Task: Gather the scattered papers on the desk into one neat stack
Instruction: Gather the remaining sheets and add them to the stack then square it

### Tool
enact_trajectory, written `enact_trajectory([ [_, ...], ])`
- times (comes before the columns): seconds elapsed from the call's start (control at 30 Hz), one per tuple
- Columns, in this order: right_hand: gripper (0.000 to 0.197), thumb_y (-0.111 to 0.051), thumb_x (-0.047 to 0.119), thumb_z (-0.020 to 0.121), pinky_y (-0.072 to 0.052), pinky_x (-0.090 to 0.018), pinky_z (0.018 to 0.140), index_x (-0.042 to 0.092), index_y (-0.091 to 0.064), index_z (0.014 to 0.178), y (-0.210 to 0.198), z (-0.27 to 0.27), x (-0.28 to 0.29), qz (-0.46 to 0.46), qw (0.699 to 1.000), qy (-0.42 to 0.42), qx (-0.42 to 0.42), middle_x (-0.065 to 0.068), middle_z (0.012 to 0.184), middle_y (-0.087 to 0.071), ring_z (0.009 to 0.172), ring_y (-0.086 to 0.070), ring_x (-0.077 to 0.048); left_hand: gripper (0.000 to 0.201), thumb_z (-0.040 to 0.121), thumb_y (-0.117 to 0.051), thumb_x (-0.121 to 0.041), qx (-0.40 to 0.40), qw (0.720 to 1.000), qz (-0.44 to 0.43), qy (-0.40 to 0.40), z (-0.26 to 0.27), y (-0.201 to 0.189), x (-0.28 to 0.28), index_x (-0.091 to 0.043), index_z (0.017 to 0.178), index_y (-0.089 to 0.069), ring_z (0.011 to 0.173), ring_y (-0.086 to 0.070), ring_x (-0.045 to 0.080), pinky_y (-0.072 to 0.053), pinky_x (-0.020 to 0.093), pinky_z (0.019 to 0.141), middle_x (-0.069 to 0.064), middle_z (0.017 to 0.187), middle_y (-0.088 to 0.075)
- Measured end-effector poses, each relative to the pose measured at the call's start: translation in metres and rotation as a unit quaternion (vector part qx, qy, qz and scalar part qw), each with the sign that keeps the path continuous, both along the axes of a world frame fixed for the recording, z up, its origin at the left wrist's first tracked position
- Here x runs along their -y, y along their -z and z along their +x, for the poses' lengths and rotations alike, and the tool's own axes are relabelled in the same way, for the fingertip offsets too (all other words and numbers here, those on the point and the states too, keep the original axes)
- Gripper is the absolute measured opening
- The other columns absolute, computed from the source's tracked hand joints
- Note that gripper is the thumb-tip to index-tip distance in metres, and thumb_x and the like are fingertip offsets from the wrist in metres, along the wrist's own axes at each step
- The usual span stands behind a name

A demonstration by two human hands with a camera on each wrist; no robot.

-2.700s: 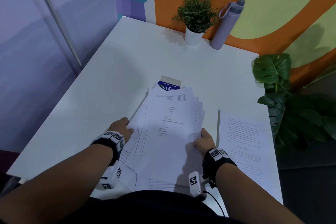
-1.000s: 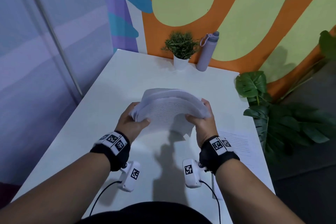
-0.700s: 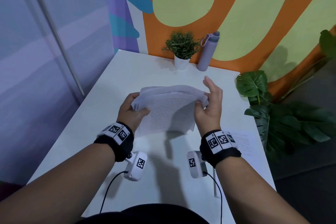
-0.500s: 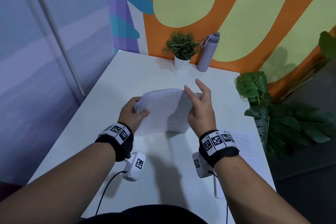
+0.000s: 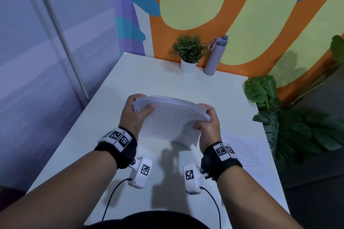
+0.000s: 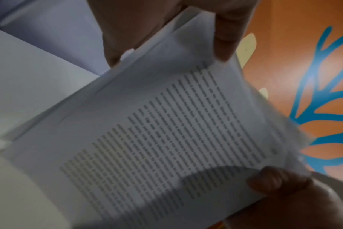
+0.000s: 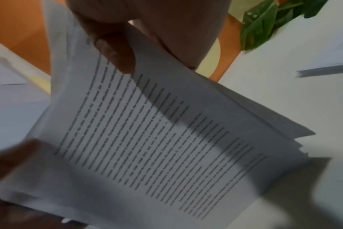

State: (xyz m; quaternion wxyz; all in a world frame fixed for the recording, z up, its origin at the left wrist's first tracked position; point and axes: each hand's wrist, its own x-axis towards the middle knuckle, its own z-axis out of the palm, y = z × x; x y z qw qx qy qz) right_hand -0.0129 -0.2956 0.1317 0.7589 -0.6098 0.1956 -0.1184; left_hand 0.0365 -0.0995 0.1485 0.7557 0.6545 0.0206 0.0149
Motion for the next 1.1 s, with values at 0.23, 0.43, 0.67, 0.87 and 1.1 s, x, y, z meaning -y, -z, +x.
enact_trajectory([
  [0.23,0.054,-0.051,0.001,0.047,-0.040,-0.033,0.075,0.028,-0.065,0.092,-0.005,0.000,0.006,-0.002,1.000,-0.011,0.022,-0.001,0.097,-0.058,0.089,-0.051,-0.020,0.014,0.083,-0.063,-0.018,0.039,0.992,-0.004,-0.120,0.010,-0.016,0.012,-0.031,0.081,-0.059,0.077,-0.055,0.010,-0.044,0.011,0.070,-0.005,0.081,-0.057],
  [0.43,0.042,-0.052,0.003,0.057,-0.041,-0.033,0.073,0.024,-0.064,0.091,-0.004,0.008,0.001,-0.017,1.000,0.017,-0.003,-0.002,0.093,-0.062,0.088,-0.051,-0.023,0.035,0.085,-0.065,-0.022,0.070,0.996,0.022,-0.057,0.005,-0.005,0.009,-0.031,0.114,-0.047,0.081,-0.056,-0.009,-0.042,0.002,0.077,-0.013,0.091,-0.059],
  [0.67,0.031,-0.044,0.000,0.039,-0.032,-0.027,0.060,0.021,-0.056,0.059,0.004,0.011,-0.004,0.015,0.999,0.011,-0.039,0.003,0.063,-0.053,0.075,-0.043,-0.021,0.056,0.060,-0.041,0.003,-0.070,0.996,0.045,-0.044,0.000,0.024,0.002,-0.028,0.106,-0.042,0.075,-0.045,0.016,-0.038,0.027,0.060,-0.003,0.086,-0.047],
  [0.87,0.043,-0.051,0.001,0.047,-0.040,-0.028,0.063,0.022,-0.060,0.083,0.006,0.013,-0.005,0.029,0.999,0.003,-0.044,0.003,0.074,-0.060,0.072,-0.052,-0.017,0.046,0.067,-0.042,0.008,-0.084,0.995,0.046,-0.029,0.006,0.020,0.003,-0.021,0.103,-0.046,0.075,-0.048,0.013,-0.040,0.027,0.065,-0.004,0.084,-0.051],
  [1.1,0.050,-0.056,-0.001,0.046,-0.043,-0.028,0.064,0.009,-0.063,0.095,0.018,0.015,-0.004,0.039,0.997,0.034,-0.061,-0.004,0.076,-0.061,0.074,-0.055,-0.024,0.035,0.074,-0.045,0.003,-0.090,0.996,0.021,-0.019,0.002,0.026,0.004,-0.018,0.100,-0.056,0.080,-0.057,0.022,-0.048,0.034,0.071,0.004,0.089,-0.060],
])
